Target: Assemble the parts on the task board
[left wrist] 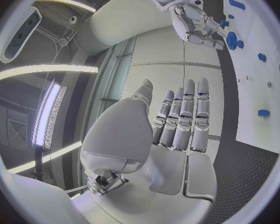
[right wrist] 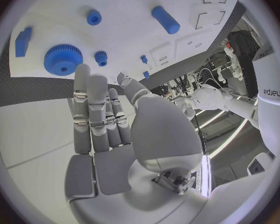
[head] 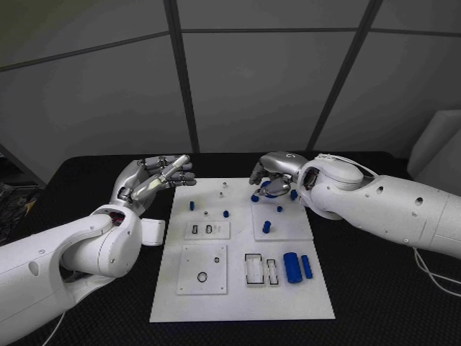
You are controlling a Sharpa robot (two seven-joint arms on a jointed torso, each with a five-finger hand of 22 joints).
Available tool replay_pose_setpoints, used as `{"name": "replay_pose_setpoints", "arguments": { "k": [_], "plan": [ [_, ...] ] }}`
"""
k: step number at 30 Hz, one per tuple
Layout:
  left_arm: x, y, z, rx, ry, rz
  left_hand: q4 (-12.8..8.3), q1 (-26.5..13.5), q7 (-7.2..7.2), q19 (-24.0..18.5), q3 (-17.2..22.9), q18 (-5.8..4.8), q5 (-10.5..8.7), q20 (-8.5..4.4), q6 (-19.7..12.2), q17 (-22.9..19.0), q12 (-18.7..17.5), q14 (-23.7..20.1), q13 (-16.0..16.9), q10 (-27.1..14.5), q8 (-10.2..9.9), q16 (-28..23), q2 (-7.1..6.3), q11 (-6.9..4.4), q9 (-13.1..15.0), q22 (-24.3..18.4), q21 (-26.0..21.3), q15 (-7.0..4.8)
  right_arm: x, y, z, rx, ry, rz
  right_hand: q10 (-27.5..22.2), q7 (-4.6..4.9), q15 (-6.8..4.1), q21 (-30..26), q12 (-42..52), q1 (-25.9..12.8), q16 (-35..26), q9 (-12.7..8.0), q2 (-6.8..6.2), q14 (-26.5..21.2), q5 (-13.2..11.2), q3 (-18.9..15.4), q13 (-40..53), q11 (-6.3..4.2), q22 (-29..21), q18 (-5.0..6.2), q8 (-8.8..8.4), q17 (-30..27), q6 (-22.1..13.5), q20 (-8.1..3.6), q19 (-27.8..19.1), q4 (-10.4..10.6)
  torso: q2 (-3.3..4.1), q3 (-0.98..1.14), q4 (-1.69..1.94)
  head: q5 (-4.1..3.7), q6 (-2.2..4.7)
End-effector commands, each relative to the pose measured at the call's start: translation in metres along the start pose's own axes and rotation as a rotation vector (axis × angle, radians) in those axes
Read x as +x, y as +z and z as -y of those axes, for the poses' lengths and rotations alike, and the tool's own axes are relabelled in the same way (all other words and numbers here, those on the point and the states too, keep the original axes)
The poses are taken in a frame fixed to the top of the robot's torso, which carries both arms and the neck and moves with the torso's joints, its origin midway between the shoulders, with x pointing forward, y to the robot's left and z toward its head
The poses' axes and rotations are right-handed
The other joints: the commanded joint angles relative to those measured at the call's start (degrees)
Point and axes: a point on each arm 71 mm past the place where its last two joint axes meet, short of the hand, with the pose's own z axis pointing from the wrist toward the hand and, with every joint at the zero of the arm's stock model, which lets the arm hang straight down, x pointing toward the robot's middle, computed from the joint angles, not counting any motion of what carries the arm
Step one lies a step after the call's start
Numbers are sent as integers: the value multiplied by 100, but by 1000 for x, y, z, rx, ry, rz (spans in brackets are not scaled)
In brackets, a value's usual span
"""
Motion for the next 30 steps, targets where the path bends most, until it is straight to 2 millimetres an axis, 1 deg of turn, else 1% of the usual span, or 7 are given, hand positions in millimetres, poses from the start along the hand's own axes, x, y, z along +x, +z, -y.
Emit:
{"name": "replay_pose_setpoints", "arguments": {
  "k": [1,3,6,9,20,22,30],
  "plan": [
    [2,0,2,7,1,-25,-12,20,-4,47,-10,34,-8,-12,43,8,-19,25,-5,46,-20,-32,2,8,-9,-9,33,13,2,1,1,46,-107,-49,-109,1,20,486,5,19,626,1,-91,278,-27,-35,8,13,541,41,-27,638,-73,14,108,73,70,-10,38,-12,6],
    [2,0,2,7,1,-25,-12,14,-1,49,-17,33,-8,-12,45,10,-29,19,-6,47,-28,-47,3,10,-10,-11,32,16,2,1,1,48,-112,-50,-132,3,12,715,7,37,862,2,-86,273,-23,-46,11,16,819,-1,-25,892,-85,27,156,97,77,-10,43,-12,16],
    [2,0,2,7,1,-25,-12,14,-1,49,-17,33,-8,-12,45,10,-29,19,-6,47,-28,-47,3,10,-10,-11,32,16,2,2,1,50,-124,-51,-136,-1,13,1342,12,87,1378,4,-82,259,-12,-62,16,17,1586,-95,-19,1428,-124,39,307,154,89,-6,44,0,22],
    [2,0,2,6,0,-26,-12,14,-1,49,-17,33,-8,-12,45,10,-29,19,-6,47,-28,-47,3,10,-10,-11,32,16,2,3,1,51,-131,-54,-99,-5,18,1641,21,111,1643,4,-83,254,-5,-62,22,12,1950,-137,-21,1704,-137,46,357,189,101,0,47,5,37],
    [2,0,2,5,0,-28,-11,5,7,54,-30,31,-8,-10,45,13,-49,9,-6,48,-44,-72,7,16,-12,-16,29,21,5,7,1,56,-138,-73,-13,-11,19,2126,28,179,2062,5,-47,259,13,33,21,8,2552,-209,-20,2150,-143,62,445,240,142,14,44,26,51],
    [1,0,2,5,-1,-28,-11,5,7,54,-30,31,-8,-10,45,13,-49,9,-6,48,-44,-72,7,16,-12,-16,29,21,6,8,1,58,-139,-80,12,-13,18,2206,28,187,2124,5,-45,261,13,63,20,5,2652,-222,-20,2214,-141,63,464,247,146,10,50,27,42],
    [1,0,2,4,0,-28,-10,2,10,55,-34,30,-8,-10,45,15,-56,7,-7,47,-50,-80,9,18,-13,-18,28,22,7,10,1,57,-139,-90,167,-27,4,2519,39,210,2315,6,-25,263,-2,236,19,-22,3066,-277,-17,2399,-124,63,552,288,174,18,58,28,19]
  ]
}}
